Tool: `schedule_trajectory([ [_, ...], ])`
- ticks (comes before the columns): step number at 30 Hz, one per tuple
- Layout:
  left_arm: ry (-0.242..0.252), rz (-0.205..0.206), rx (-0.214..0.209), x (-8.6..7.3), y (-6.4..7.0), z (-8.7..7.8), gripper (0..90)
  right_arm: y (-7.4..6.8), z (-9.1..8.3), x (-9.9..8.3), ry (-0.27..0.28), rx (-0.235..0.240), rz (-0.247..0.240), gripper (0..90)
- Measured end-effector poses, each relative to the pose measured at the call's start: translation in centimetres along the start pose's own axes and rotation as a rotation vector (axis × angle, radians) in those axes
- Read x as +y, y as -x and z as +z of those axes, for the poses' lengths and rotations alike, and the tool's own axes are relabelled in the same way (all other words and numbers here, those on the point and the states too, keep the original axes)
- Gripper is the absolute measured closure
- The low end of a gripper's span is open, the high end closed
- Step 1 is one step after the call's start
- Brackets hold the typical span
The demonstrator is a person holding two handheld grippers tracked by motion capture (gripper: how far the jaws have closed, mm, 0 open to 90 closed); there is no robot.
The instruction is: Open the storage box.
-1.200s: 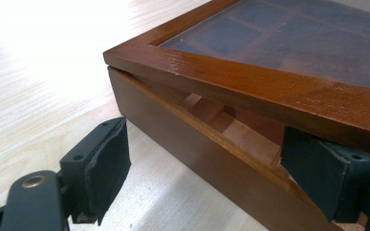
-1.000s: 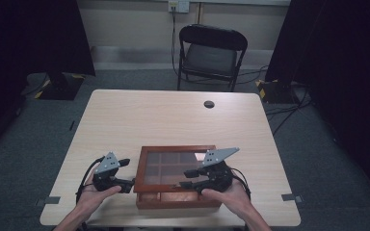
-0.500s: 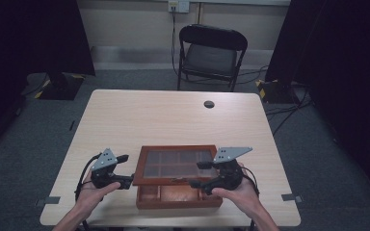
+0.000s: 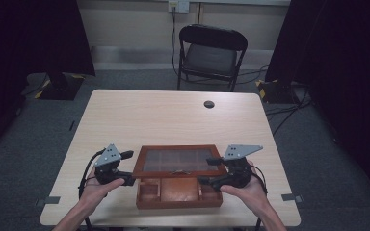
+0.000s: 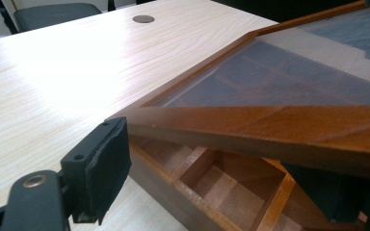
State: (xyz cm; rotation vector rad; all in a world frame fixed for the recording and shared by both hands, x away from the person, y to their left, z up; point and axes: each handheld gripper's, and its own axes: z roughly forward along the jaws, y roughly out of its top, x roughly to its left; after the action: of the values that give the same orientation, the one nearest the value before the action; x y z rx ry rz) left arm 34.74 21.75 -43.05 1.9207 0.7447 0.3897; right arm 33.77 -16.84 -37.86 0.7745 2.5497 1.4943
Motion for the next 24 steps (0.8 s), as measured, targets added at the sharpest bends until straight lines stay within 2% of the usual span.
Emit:
schedule_trajectory([
  [7,0.019,-0.024,-0.012,0.4,-0.2,0.1,17.7,0.5,-0.4,-0.2,0.006,-0.013,0.006,21.2],
  [14,0.026,-0.04,-0.043,1.1,-0.6,0.2,24.8,0.9,-0.7,0.2,0.029,-0.035,0.006,21.2],
  [19,0.017,-0.057,-0.055,1.4,-0.8,0.2,25.3,1.2,-0.7,0.2,0.036,-0.045,0.011,20.6],
  [21,0.013,-0.051,-0.058,1.5,-0.9,0.2,25.5,1.3,-0.7,0.2,0.038,-0.051,0.014,20.6],
  [24,0.009,-0.06,-0.071,1.8,-0.9,0.2,28.7,1.6,-0.8,0.2,0.048,-0.063,0.02,20.6],
])
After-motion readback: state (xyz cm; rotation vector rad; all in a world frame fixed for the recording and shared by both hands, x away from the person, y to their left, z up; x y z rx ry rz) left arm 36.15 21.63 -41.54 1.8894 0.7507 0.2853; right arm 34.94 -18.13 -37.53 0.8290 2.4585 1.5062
